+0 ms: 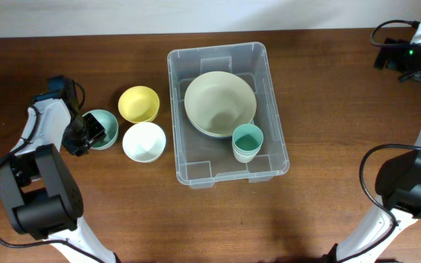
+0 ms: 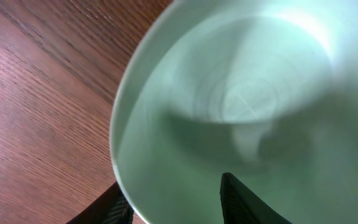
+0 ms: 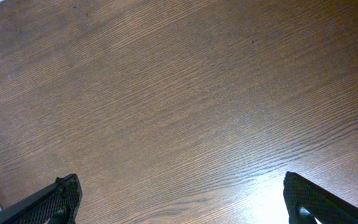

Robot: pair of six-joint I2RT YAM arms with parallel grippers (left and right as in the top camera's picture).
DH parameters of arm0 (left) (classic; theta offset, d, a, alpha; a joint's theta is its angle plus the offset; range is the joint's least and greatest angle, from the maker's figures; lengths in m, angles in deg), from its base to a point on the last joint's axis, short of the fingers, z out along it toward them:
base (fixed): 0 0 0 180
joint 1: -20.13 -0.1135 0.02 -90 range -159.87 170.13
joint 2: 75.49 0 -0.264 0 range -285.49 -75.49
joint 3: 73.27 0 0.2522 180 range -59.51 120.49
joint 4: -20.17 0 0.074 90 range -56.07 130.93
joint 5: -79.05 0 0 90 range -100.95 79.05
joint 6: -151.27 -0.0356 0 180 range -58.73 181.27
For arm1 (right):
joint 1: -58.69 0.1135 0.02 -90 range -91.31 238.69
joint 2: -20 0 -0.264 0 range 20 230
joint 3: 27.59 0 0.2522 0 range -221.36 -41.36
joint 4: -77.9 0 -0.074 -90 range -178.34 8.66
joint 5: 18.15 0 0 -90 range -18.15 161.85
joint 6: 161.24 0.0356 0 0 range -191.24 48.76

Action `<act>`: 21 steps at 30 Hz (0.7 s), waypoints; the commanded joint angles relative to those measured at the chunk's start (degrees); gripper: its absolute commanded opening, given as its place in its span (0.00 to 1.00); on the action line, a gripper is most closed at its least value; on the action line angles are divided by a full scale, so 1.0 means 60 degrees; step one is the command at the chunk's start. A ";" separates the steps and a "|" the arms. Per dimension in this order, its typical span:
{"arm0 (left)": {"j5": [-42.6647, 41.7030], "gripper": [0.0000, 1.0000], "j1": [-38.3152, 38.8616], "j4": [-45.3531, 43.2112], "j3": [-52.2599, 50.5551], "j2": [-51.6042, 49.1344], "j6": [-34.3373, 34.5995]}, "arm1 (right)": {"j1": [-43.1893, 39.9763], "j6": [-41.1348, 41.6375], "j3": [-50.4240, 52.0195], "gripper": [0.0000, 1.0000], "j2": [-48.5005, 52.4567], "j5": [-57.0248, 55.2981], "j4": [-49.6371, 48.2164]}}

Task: Pack container
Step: 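Grasp the teal bowl's rim with the left gripper and lift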

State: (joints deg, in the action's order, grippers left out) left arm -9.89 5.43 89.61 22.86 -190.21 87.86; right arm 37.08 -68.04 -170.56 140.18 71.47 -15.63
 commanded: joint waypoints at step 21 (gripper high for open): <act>0.0291 0.01 -0.1082 0.0820 -0.0368 0.0474 -0.0106 | -0.0004 0.0080 -0.0142 0.99 -0.0135 0.0022 -0.0004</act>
State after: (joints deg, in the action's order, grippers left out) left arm -10.55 0.99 91.79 19.69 -188.59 90.61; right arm 37.08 -67.97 -170.56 140.18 71.47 -15.63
